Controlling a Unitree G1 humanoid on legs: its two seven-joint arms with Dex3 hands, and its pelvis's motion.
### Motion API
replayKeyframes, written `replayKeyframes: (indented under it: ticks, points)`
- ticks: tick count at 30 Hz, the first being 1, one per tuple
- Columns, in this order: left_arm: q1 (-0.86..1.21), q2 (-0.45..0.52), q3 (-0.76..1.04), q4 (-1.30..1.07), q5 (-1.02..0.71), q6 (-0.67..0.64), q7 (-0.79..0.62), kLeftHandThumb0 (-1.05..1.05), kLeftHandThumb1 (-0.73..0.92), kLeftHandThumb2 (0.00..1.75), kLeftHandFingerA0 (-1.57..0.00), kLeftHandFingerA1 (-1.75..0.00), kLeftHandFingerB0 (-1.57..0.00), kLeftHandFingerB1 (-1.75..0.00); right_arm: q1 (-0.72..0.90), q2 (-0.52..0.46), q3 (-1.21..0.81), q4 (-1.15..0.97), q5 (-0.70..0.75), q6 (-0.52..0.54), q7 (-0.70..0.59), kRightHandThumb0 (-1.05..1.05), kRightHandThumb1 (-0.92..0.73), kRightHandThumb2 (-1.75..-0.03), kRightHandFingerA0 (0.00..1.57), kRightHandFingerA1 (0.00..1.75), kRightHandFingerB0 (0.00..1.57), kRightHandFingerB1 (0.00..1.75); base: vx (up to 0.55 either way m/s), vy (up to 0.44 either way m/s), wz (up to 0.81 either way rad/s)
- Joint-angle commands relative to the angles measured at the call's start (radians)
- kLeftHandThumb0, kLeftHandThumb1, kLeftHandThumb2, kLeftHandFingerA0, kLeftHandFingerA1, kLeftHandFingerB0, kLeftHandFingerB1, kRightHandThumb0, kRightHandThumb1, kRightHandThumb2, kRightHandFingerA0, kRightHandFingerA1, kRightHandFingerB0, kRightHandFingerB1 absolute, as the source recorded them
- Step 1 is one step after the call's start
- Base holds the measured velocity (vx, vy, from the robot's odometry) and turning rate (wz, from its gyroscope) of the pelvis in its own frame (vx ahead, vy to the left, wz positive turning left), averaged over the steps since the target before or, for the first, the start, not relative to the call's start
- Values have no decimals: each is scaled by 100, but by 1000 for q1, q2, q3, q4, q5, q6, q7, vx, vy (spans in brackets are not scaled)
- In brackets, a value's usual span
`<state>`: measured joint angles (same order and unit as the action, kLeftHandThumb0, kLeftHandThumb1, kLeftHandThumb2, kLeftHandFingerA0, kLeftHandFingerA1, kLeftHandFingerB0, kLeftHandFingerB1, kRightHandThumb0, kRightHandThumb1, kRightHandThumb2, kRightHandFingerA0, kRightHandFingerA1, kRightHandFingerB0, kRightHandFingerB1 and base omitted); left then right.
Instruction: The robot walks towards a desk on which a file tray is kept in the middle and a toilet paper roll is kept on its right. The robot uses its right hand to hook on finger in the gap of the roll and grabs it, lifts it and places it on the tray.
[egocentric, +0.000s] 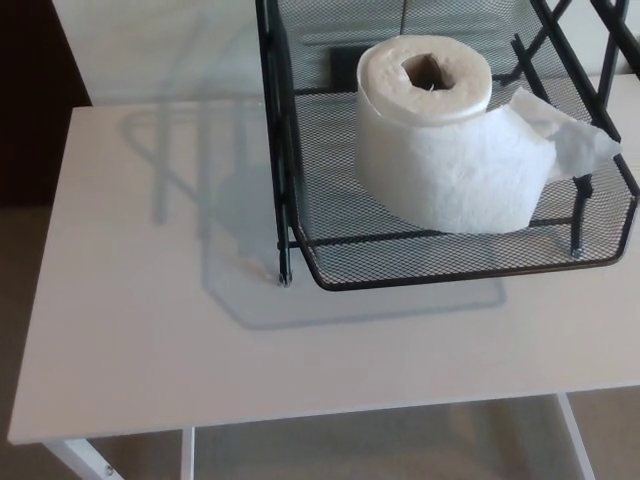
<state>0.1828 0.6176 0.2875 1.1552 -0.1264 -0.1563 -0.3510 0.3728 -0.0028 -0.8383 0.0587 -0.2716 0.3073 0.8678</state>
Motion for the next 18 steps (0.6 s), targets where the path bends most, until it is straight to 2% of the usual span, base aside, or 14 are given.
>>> replayKeyframes:
  ticks: [1, 2, 3, 4, 5, 6, 7, 8, 9, 12, 13, 14, 16, 18]
  points:
    - [-34, 33, -63, 24, 86, 28, 79, -85, 92, 76, -51, -71, -33, -59, 463, -379, 612, -194, -963, -323, -488, -52, -75, -59, 24, 104, 13, 41, 0, 0, 0]
    - [-37, 32, -62, 28, 82, 31, 75, -86, 92, 74, -49, -70, -32, -60, 532, -502, 720, -255, -1152, -341, -494, -3, -59, -65, 55, 172, 10, 46, -5, 1, 6]
    - [-36, 32, -58, 22, 76, 39, 70, -86, 92, 74, -49, -70, -32, -60, 520, -196, 464, -265, -723, -390, -541, -3, -59, -65, 55, 172, 10, 46, 0, 0, 0]
    - [-36, 32, -58, 22, 76, 39, 70, -86, 92, 74, -49, -70, -32, -60, 524, -201, 472, -266, -721, -383, -547, -3, -59, -65, 55, 172, 10, 46, 0, 0, 0]
    - [-29, 32, -58, 18, 76, 29, 68, -87, 92, 75, -50, -72, -32, -61, 469, -213, 409, -147, -570, -465, -529, -30, -58, -59, 78, 126, 17, 47, 18, -10, 6]
    - [-29, 31, -58, 15, 73, 33, 70, -86, 92, 74, -51, -74, -34, -60, 356, -145, 318, -87, -370, -301, -402, -31, -72, -62, 53, 78, 35, 46, 0, 0, 0]
    - [-31, 31, -58, 15, 72, 39, 72, -86, 92, 74, -52, -74, -34, -60, 258, -109, 270, -44, -266, -115, -333, -59, -85, -65, 58, 66, 44, 48, 0, 0, 0]
    - [-33, 31, -61, 16, 71, 41, 74, -86, 92, 74, -52, -74, -34, -60, 171, -102, 240, 15, -196, 35, -309, -59, -85, -65, 58, 66, 44, 48, 0, 0, 0]
    - [-37, 27, -59, 18, 64, 43, 71, -85, 92, 73, -54, -73, -34, -60, -56, -106, 42, 213, 60, 354, -279, -47, -70, -60, 24, 71, 27, 54, 0, 0, 0]
    - [-45, 22, -64, 29, 61, 47, 75, -86, 92, 73, -54, -75, -33, -61, -113, -151, 77, 230, 63, 486, -187, -44, -69, -60, 22, 59, 36, 51, 0, 0, 0]
    - [-46, 23, -63, 28, 58, 53, 73, -86, 92, 73, -54, -75, -33, -61, -114, -152, 99, 217, 43, 488, -183, -44, -69, -60, 22, 59, 36, 51, 0, 0, 0]
    - [-39, 25, -71, 22, 67, 42, 74, -88, 92, 76, -53, -75, -32, -60, -104, -163, 185, 213, -38, 423, -191, -50, -69, -60, 44, 68, 42, 47, 0, 0, 0]
    - [-40, 28, -78, 29, 72, 34, 74, -89, 92, 74, -48, -71, -33, -60, -61, -206, 307, 328, -110, 48, -219, -56, -73, -62, 64, 62, 54, 44, 0, 0, 0]
    - [-47, 24, -80, 41, 72, 46, 80, -89, 92, 73, -48, -70, -33, -59, -30, -269, 405, 369, -148, -89, -194, -60, -77, -63, 60, 60, 51, 41, 0, 0, 0]
